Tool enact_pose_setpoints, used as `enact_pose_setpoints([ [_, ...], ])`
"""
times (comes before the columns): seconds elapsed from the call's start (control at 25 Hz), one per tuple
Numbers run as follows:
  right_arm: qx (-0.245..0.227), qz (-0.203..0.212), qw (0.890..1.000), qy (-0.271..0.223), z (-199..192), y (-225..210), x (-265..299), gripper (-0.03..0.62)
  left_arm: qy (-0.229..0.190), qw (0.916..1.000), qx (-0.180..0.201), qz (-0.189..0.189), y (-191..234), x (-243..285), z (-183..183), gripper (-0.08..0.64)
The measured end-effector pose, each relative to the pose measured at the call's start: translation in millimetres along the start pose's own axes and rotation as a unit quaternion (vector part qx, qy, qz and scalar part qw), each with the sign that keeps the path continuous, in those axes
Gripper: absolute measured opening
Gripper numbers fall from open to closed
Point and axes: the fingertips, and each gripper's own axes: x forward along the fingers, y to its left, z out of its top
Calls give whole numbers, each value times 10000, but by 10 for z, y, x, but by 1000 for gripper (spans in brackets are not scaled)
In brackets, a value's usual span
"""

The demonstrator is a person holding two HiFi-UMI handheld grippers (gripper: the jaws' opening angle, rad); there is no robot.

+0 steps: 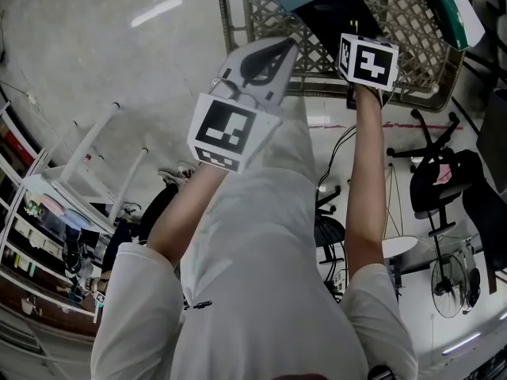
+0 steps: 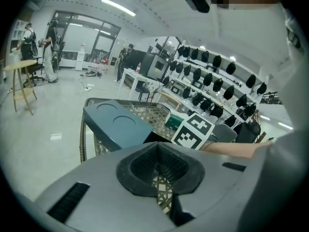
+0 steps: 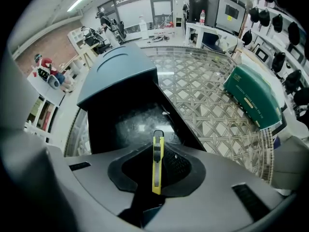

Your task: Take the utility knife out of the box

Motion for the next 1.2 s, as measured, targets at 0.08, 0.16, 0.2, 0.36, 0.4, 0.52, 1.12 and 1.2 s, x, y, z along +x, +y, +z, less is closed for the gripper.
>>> enact_pose_setpoints([
  [0.08, -14, -30, 10000, 5, -4, 2, -1, 55, -14, 10000, -4, 3, -1, -18, 0, 2],
  [0.16, -31, -32, 10000, -1, -4, -2, -11, 54, -32, 10000, -4, 5, 3, -46, 2, 2],
  [0.2, -28, -18, 10000, -14, -2, 2, -21, 54, -41, 10000, 1, 5, 7, -67, 3, 0],
  [0.36, -26, -14, 9999, -164, 10, 45, -106, 54, -57, 10000, 70, 14, 31, -158, 12, 0],
  [0.4, -35, -27, 9998, -210, 14, 44, -139, 54, -72, 9999, 83, 10, 24, -172, 19, 2],
  [0.52, -21, -50, 9994, -345, 13, 66, -268, 54, -115, 9998, 130, -25, -26, -244, 35, 0],
  [1.12, -30, -183, 9912, -1313, 54, 500, -1530, 54, -360, 9978, 477, -271, -362, -1059, 176, 2],
  [1.2, -116, -205, 9888, -1472, 46, 591, -1725, 54, -400, 9973, 535, -309, -417, -1182, 194, 2],
])
